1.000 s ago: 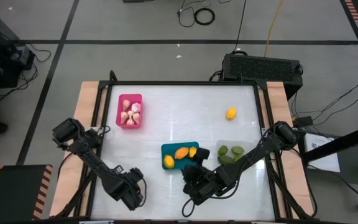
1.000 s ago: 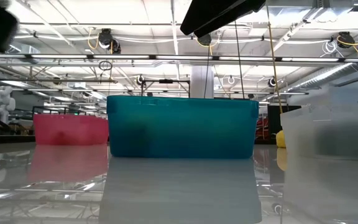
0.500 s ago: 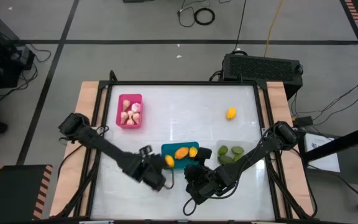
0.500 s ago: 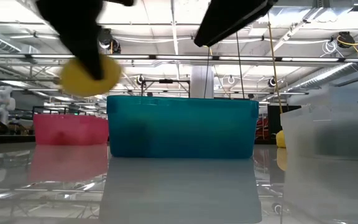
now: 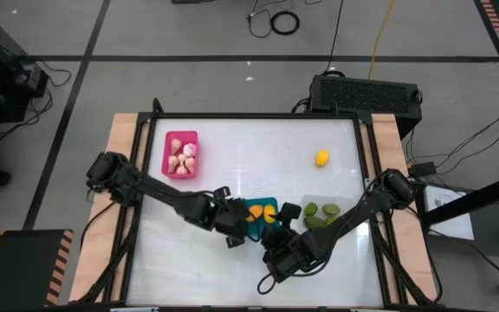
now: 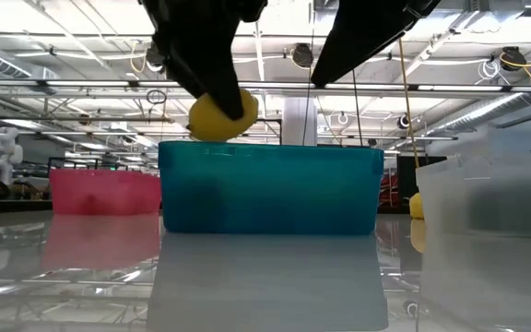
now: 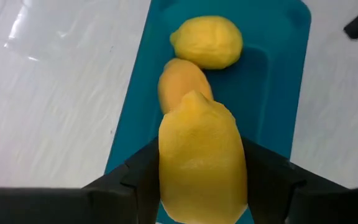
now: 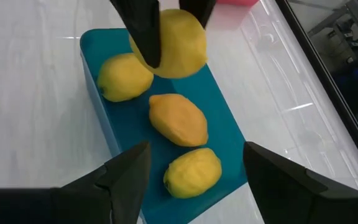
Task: Sort produce into baskets
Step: Put the yellow lemon into the blue bin
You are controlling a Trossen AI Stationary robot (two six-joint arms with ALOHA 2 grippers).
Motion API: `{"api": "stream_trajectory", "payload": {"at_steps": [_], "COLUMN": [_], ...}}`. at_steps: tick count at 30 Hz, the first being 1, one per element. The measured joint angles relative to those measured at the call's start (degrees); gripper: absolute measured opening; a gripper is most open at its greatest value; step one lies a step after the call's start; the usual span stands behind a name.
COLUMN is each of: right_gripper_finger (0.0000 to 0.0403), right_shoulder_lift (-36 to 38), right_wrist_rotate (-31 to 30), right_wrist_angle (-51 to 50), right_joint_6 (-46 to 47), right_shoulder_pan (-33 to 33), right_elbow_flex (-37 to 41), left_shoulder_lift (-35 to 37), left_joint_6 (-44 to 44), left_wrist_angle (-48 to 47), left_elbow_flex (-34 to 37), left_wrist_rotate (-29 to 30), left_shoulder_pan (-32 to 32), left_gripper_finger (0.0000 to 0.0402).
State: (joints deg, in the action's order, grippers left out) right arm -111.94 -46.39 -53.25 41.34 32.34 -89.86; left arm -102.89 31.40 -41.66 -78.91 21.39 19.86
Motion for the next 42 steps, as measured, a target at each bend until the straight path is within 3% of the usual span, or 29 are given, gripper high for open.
{"api": "stream_trajectory", "payload": {"at_steps": [9,17,19,24,30,36,42], "right_gripper_finger": [0.0248,0.0248,0.0248,0.0248,0.0248,0.0249,0.0250], "right_shoulder_lift": [0.00,0.00,0.00,0.00,1.01,3.10,5.50], "right_wrist_rotate": [-0.02,0.00,0.06,0.24,0.26,0.62,4.00], "right_wrist_angle": [-0.02,-0.02,-0.04,-3.27,-14.57,-28.31,-36.70], "right_joint_6": [0.00,0.48,0.76,5.21,13.60,21.51,20.02], "right_shoulder_pan": [0.02,0.00,0.00,-0.62,-3.14,-10.03,-21.08], "right_elbow_flex": [0.00,0.02,0.02,0.02,0.04,0.04,0.61], "left_shoulder_lift": [-0.02,0.24,1.85,9.54,16.13,22.82,31.76], "left_joint_6": [-2.58,-6.44,-5.13,-4.84,2.11,14.09,24.00], "left_wrist_angle": [0.19,-1.65,-3.58,-6.22,-12.75,-15.16,-6.59], "left_elbow_flex": [0.00,0.00,0.09,-0.04,0.71,12.42,30.41], "left_wrist_rotate": [-3.73,-4.12,0.06,17.67,28.14,30.81,30.19], "left_shoulder_pan": [-1.90,-3.49,-3.54,0.57,6.57,11.42,13.33], "left_gripper_finger": [0.0193,0.0265,0.0271,0.0274,0.0274,0.0274,0.0274]}}
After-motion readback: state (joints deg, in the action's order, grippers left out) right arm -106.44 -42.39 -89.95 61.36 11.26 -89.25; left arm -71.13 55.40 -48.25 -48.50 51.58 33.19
